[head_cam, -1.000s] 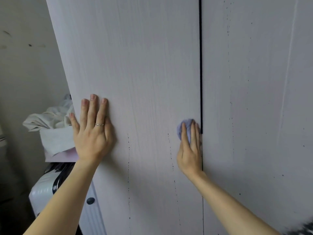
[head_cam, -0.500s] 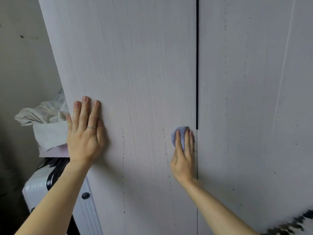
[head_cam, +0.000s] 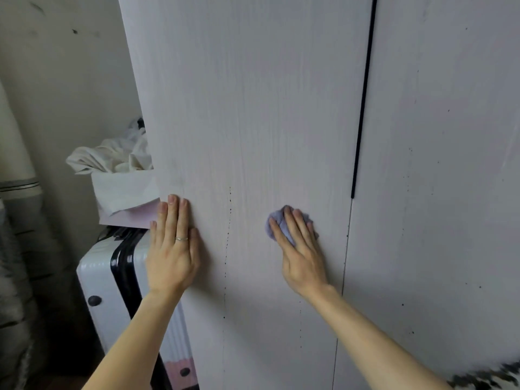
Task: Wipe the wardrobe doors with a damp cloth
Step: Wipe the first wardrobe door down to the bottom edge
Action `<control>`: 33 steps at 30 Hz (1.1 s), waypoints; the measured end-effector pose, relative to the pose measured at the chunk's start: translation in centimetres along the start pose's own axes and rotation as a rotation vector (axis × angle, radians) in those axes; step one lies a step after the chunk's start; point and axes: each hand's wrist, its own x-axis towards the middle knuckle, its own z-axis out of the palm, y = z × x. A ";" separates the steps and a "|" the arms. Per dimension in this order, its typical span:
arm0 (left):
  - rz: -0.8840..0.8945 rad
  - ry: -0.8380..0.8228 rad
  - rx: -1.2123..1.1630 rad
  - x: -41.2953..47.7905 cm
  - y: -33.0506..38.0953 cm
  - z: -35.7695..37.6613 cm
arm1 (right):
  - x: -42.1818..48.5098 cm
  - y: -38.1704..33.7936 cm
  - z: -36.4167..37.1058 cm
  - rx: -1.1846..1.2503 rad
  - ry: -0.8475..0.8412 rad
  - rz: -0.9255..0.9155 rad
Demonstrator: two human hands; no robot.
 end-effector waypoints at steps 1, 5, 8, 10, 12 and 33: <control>-0.024 -0.028 0.002 -0.3 0.1 -0.2 | -2.2 0.4 0.1 -0.025 -0.048 -0.003; -0.081 -0.086 0.043 -1.0 0.8 -0.6 | -2.5 3.0 -1.1 -0.057 -0.058 0.048; -0.106 -0.097 0.033 -1.3 1.2 -0.7 | 0.9 4.4 -2.0 0.052 0.157 0.335; -0.111 -0.103 0.022 -1.3 1.3 -0.7 | 1.1 4.5 -1.5 0.109 0.250 0.470; -0.113 -0.110 0.011 -1.4 1.2 -0.6 | -2.0 3.7 -0.1 0.088 0.236 0.527; -0.087 -0.103 0.057 -1.9 0.5 0.3 | -1.6 2.9 -0.9 -0.134 -0.165 -0.267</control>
